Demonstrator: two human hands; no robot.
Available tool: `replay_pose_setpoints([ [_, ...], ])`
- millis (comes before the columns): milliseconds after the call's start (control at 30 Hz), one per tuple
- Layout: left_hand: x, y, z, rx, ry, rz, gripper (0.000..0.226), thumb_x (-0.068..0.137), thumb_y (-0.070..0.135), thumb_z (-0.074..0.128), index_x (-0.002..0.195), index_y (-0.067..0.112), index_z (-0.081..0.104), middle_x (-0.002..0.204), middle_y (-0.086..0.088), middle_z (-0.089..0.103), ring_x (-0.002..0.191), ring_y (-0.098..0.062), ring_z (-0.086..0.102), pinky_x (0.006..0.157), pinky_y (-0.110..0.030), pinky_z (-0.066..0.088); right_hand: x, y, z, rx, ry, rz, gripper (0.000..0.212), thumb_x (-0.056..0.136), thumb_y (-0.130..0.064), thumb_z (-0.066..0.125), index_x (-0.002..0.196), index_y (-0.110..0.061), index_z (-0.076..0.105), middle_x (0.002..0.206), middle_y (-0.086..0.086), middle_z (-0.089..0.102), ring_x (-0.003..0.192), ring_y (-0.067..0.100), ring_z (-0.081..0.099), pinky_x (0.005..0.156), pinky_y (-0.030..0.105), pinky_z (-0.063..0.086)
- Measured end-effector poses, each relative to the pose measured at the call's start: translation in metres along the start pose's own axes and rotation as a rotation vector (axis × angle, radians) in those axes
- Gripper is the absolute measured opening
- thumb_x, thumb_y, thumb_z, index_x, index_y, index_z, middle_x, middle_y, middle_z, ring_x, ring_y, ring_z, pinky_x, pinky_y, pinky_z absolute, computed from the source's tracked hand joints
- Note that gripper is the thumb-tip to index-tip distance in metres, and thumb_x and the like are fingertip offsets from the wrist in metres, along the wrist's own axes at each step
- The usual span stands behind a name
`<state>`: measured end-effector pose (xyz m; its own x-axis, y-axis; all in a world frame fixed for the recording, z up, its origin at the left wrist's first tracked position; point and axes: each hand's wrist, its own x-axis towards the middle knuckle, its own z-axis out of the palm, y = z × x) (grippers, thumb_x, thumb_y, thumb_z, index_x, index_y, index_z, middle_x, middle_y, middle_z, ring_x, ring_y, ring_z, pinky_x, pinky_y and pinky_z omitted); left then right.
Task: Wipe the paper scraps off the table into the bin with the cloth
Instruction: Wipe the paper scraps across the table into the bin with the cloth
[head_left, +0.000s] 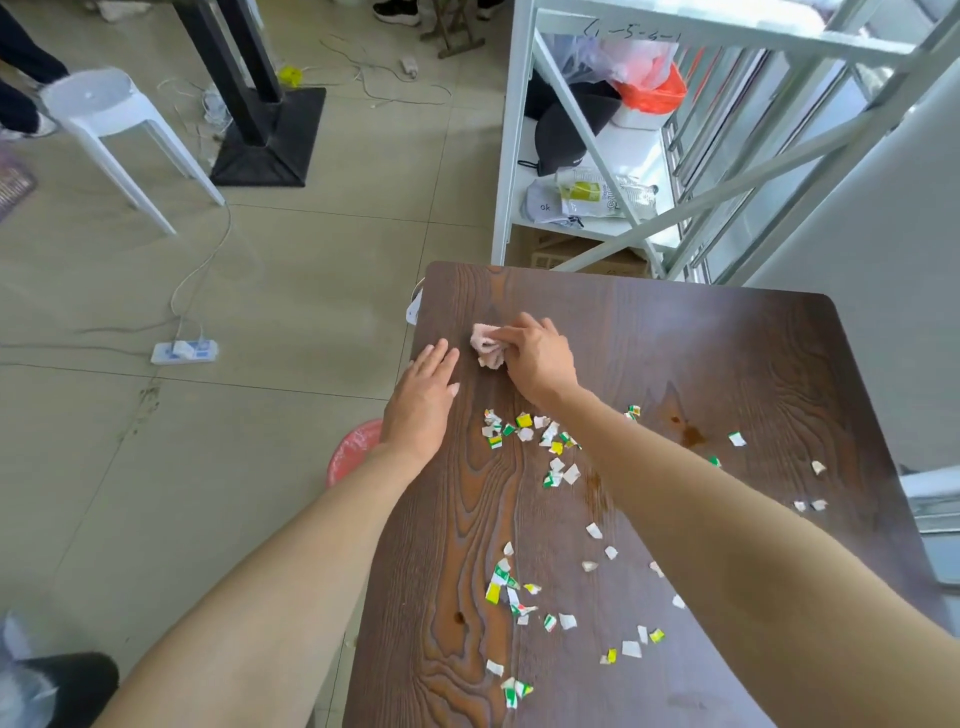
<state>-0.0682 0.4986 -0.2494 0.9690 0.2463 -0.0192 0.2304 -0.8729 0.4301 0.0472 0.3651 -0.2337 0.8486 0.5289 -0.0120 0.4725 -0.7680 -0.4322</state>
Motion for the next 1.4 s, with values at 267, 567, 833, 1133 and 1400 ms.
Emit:
replay_pose_setpoints([
  [267, 0.001, 0.002, -0.005, -0.025, -0.038, -0.022, 0.049, 0.1, 0.013, 0.04, 0.147, 0.01, 0.028, 0.16, -0.006, 0.02, 0.148, -0.019, 0.016, 0.122, -0.032, 0.014, -0.103, -0.001, -0.013, -0.005, -0.21, -0.213, 0.036, 0.086, -0.01, 0.044, 0.099, -0.026, 0.073, 0.102, -0.003, 0.063, 0.09, 0.024, 0.048, 0.071, 0.031, 0.032],
  [567, -0.004, 0.013, -0.01, -0.003, -0.077, -0.018, 0.049, 0.099, 0.015, 0.041, 0.147, 0.012, 0.03, 0.16, -0.005, 0.019, 0.149, -0.02, 0.014, 0.122, -0.035, 0.016, -0.114, 0.044, -0.072, -0.016, 0.018, 0.018, 0.032, 0.081, -0.019, 0.038, 0.09, -0.011, 0.068, 0.095, 0.011, 0.061, 0.089, 0.031, 0.053, 0.074, 0.039, 0.043],
  [833, -0.01, 0.036, 0.006, 0.077, -0.177, 0.275, 0.049, 0.099, 0.018, 0.041, 0.147, 0.017, 0.031, 0.159, 0.0, 0.022, 0.148, -0.017, 0.017, 0.123, -0.035, 0.014, -0.111, 0.1, -0.062, 0.0, 0.11, 0.464, 0.045, 0.088, -0.004, 0.042, 0.121, -0.023, 0.066, 0.11, 0.014, 0.059, 0.104, 0.039, 0.052, 0.083, 0.043, 0.046],
  [1133, -0.01, 0.047, 0.008, 0.053, -0.189, 0.246, 0.047, 0.099, 0.015, 0.04, 0.146, 0.015, 0.032, 0.159, -0.001, 0.023, 0.148, -0.018, 0.017, 0.122, -0.038, 0.013, -0.176, 0.05, -0.038, 0.088, -0.044, 0.119, 0.035, 0.087, -0.005, 0.047, 0.11, -0.017, 0.07, 0.098, 0.01, 0.062, 0.091, 0.033, 0.055, 0.076, 0.037, 0.045],
  [1400, -0.001, 0.067, 0.018, 0.083, -0.126, 0.272, 0.045, 0.098, 0.015, 0.045, 0.142, 0.012, 0.039, 0.156, -0.004, 0.031, 0.146, -0.02, 0.024, 0.122, -0.037, 0.016, -0.157, 0.129, -0.115, 0.006, 0.273, 0.415, 0.027, 0.085, -0.006, 0.047, 0.1, -0.01, 0.069, 0.099, 0.016, 0.06, 0.097, 0.036, 0.055, 0.078, 0.043, 0.048],
])
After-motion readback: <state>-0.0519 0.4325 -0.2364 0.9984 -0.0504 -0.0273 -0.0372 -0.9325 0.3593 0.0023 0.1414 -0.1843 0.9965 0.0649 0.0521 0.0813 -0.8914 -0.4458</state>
